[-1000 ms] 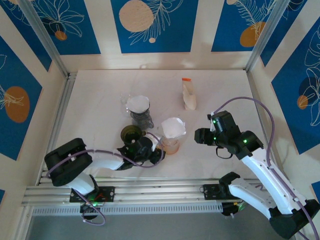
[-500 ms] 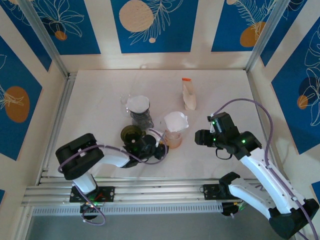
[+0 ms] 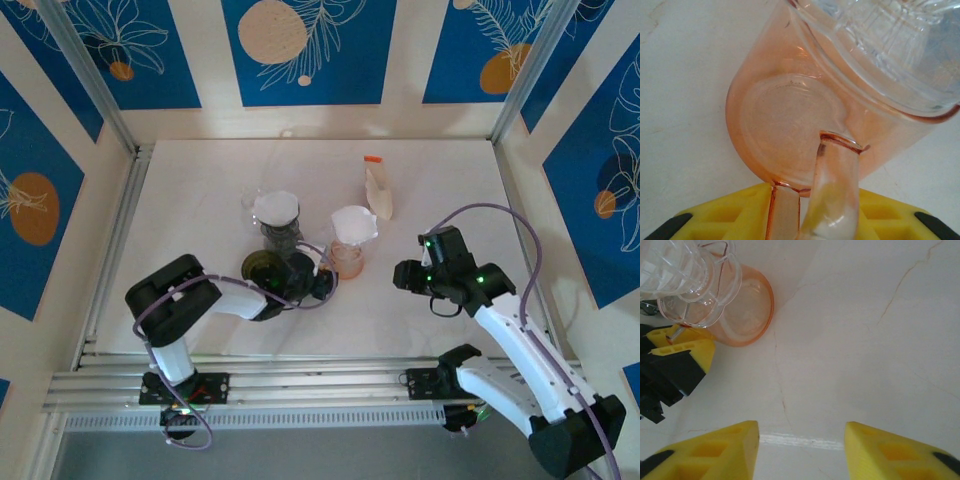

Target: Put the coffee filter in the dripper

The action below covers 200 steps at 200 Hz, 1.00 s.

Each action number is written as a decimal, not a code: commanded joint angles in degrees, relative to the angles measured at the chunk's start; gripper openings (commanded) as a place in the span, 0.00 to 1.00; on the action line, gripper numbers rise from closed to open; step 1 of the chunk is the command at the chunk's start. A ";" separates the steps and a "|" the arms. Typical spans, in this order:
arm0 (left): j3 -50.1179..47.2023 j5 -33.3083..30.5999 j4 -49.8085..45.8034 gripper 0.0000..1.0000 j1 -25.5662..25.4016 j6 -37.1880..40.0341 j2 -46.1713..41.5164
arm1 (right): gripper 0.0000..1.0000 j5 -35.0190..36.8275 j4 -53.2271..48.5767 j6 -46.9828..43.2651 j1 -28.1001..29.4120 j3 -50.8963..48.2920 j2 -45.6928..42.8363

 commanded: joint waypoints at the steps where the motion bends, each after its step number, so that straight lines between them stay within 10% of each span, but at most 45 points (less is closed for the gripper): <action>1: 0.53 1.09 -0.04 0.39 0.37 -1.77 -1.44 | 0.40 -3.85 4.96 -0.03 -1.41 -0.88 2.91; 96: -4.74 4.47 -13.67 0.47 -2.97 -5.69 -20.12 | 0.18 -5.44 21.14 -1.49 -7.38 -1.28 21.36; 200: -12.25 -7.22 -45.96 0.54 -3.94 -9.53 -60.71 | 0.10 -5.29 26.87 -1.91 -2.46 6.24 37.49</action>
